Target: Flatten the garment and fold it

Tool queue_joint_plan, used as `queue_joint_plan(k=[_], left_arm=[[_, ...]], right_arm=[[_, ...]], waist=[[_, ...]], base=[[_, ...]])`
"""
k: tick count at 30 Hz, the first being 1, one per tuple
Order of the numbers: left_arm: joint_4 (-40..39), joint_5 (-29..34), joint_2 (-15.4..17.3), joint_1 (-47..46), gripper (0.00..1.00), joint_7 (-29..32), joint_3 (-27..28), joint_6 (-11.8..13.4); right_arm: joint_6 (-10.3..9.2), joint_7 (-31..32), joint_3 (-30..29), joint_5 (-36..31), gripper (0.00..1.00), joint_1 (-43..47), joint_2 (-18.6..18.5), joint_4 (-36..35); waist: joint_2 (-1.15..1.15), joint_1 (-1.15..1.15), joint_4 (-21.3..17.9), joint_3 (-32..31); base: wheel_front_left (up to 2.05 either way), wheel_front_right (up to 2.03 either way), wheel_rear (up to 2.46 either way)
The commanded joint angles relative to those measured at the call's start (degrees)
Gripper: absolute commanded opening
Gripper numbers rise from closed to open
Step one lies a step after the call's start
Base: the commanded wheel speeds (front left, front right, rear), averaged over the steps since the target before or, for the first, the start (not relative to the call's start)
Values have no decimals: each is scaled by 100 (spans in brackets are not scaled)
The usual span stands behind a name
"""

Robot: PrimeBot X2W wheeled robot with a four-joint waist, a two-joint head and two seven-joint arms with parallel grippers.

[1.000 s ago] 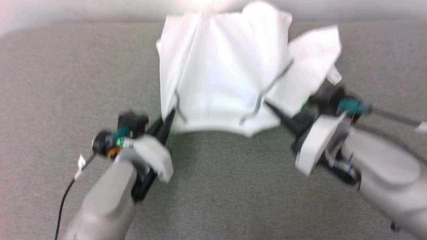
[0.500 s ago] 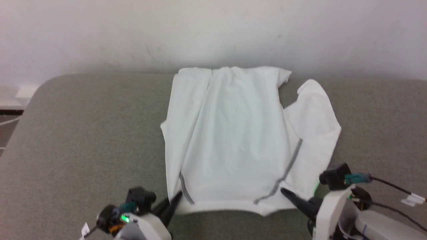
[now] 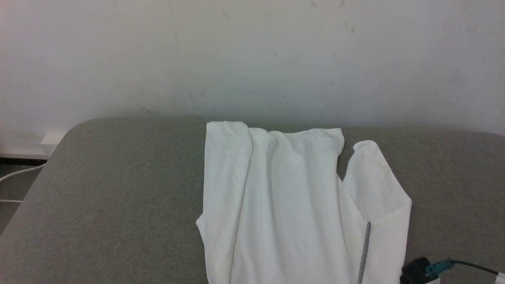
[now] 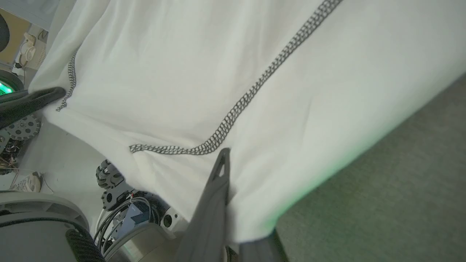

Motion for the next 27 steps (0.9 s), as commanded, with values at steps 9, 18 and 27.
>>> queue_joint_plan(k=[9, 18, 27], left_arm=[[-16, -253, 214, 381, 0, 412, -81, 177], [58, -248, 99, 226, 89, 290, -36, 235], [-372, -284, -75, -267, 100, -480, 536, 374]], right_arm=[[-61, 1000, -745, -254, 0, 1044, -129, -124], [-61, 1256, -1895, -1145, 77, 1513, 274, -429], [-61, 1617, -3642, -1735, 100, 1678, 299, -1658]], waist=[[0, 1, 52, 31], [0, 1, 42, 217], [0, 1, 122, 437]], base=[[0, 0, 0], [0, 0, 0], [0, 0, 0]])
